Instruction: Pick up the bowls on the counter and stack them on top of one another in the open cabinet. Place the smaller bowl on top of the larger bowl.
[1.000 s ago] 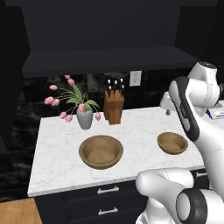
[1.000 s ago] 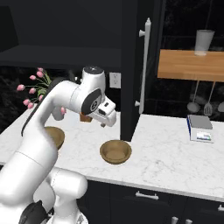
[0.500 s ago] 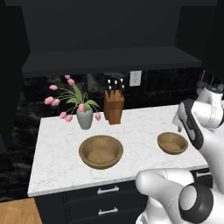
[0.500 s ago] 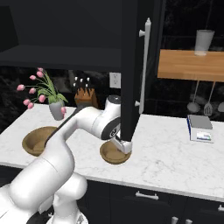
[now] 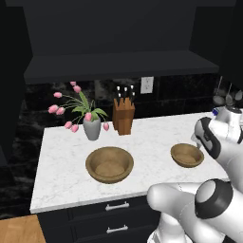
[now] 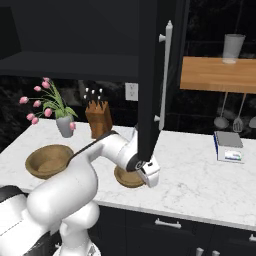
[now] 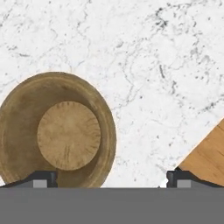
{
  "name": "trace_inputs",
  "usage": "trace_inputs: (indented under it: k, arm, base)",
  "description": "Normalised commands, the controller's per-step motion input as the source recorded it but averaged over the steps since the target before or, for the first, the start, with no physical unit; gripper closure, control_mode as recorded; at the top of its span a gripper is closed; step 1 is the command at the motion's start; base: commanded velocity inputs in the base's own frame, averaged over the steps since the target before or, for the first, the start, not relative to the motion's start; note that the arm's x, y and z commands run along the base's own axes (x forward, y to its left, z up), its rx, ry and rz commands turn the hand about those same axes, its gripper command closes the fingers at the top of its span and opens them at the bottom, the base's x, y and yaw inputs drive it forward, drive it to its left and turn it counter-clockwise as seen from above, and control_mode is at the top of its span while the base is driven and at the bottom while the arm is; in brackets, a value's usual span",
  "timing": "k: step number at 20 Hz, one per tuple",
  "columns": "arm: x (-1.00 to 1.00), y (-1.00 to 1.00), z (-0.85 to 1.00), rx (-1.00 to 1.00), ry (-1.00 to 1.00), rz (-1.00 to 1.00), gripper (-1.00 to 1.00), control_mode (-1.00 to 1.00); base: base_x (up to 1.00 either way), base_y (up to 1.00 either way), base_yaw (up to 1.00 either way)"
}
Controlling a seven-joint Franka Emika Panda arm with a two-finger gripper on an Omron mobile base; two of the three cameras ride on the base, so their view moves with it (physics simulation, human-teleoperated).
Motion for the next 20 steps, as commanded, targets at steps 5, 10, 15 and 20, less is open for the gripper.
trace_inputs:
  k: [5,10,15,20]
  arm:
    - [0.04,0.00,-0.29,0.00,0.00,0.00,-1.00,-1.00]
    - [0.06,0.00,-0.59,0.00,0.01,0.00,-1.00,-1.00]
    - [0.15,0.00,-0.32,0.00,0.00,0.00,-1.00,-1.00]
    - [0.25,0.00,-0.05,0.00,0.00,0.00,-1.00,-1.00]
  base:
    - [0.00,0.00,0.00]
    - [0.00,0.00,0.00]
    - [0.00,0.00,0.00]
    - [0.00,0.00,0.00]
